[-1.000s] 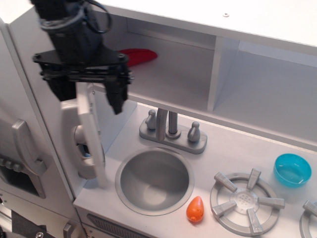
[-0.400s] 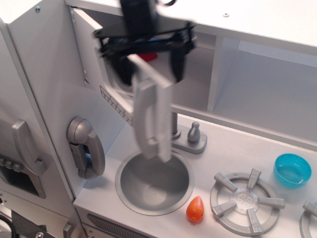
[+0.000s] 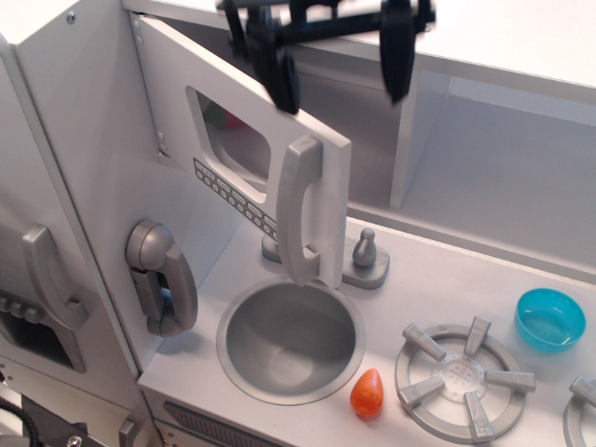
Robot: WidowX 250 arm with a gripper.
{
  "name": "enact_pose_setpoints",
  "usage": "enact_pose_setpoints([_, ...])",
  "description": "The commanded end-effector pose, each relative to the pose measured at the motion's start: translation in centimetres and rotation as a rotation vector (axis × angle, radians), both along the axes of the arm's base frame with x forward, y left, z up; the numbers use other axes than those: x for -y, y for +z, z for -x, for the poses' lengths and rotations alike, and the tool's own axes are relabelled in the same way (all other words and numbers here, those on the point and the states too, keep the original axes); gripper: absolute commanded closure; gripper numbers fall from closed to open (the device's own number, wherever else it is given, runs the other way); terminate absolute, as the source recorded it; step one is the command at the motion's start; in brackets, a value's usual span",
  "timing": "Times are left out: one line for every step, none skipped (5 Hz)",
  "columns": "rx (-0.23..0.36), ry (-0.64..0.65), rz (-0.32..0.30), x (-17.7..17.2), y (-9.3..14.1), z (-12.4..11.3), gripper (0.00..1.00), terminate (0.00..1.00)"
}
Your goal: Close microwave
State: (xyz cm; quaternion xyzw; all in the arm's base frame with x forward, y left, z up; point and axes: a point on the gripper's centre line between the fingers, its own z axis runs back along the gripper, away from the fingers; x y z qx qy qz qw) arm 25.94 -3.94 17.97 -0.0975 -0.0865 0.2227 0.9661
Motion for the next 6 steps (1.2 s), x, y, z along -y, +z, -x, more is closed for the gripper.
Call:
enact_pose_setpoints([-0.039,-0.125,-0.127,-3.3,-2.1,4.0,0.0,0.0])
enact_pose_setpoints([-0.086,-0.158,-0.194,-6.3,-5.1,5.6,0.0,0.0])
enact_pose_setpoints([-0.097,-0.164,-0.228,-7.8,-7.1,5.9,0.0,0.0])
enact_pose_setpoints([-0.083,-0.097,-0.225,-9.1,-7.6,4.4,0.0,0.0])
enact_pose_setpoints([-0.072,-0.041,-0.217,-9.0,-7.8,2.3,0.0,0.0])
enact_pose_setpoints([-0.056,-0.01,-0.226,-7.9,-8.5,0.6,0.0,0.0])
